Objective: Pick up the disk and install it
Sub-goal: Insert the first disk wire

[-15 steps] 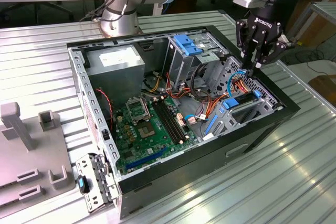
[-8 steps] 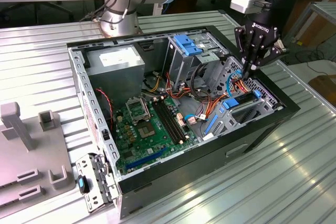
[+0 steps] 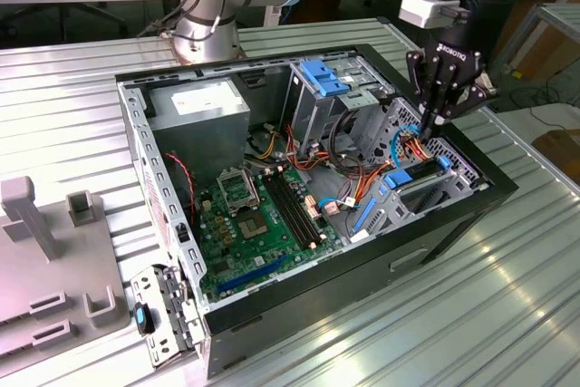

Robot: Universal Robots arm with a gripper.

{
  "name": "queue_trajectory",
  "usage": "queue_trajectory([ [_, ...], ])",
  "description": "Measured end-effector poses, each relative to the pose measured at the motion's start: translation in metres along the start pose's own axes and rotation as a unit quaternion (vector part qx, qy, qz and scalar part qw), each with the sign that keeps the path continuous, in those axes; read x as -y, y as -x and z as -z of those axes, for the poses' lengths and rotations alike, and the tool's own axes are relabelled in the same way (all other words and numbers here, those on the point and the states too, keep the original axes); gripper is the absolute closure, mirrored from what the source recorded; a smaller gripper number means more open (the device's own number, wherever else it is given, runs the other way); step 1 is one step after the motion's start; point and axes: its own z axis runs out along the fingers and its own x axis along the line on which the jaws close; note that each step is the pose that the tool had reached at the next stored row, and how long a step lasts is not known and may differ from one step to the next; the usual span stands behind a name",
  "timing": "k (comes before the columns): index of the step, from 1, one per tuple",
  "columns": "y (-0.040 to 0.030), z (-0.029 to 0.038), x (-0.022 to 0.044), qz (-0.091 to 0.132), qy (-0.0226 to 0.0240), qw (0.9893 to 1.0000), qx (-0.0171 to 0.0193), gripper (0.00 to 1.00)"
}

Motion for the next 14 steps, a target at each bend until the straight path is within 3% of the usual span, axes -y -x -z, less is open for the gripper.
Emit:
queue_trajectory([
  [1, -0.0041, -0.0011, 0.0001, 0.000, 0.0003, 1.0000, 0.0060, 0.84],
  [3, -0.0120, -0.0034, 0.0003, -0.001, 0.0015, 0.9995, 0.0309, 0.84],
  [4, -0.0160, -0.0048, 0.0003, -0.001, 0.0018, 0.9993, 0.0385, 0.84],
  [5, -0.0188, -0.0058, 0.0003, -0.001, 0.0020, 0.9991, 0.0424, 0.84],
  [7, -0.0307, -0.0103, -0.0005, -0.002, 0.0025, 0.9986, 0.0526, 0.84],
  [8, -0.0337, -0.0120, -0.0015, -0.002, 0.0027, 0.9984, 0.0569, 0.84],
  [9, -0.0339, -0.0133, -0.0028, -0.001, 0.0016, 0.9983, 0.0585, 0.84],
  [13, -0.0336, -0.0164, -0.0078, 0.003, -0.0061, 0.9981, 0.0620, 0.84],
  [14, -0.0335, -0.0175, -0.0097, 0.006, -0.0115, 0.9979, 0.0634, 0.84],
])
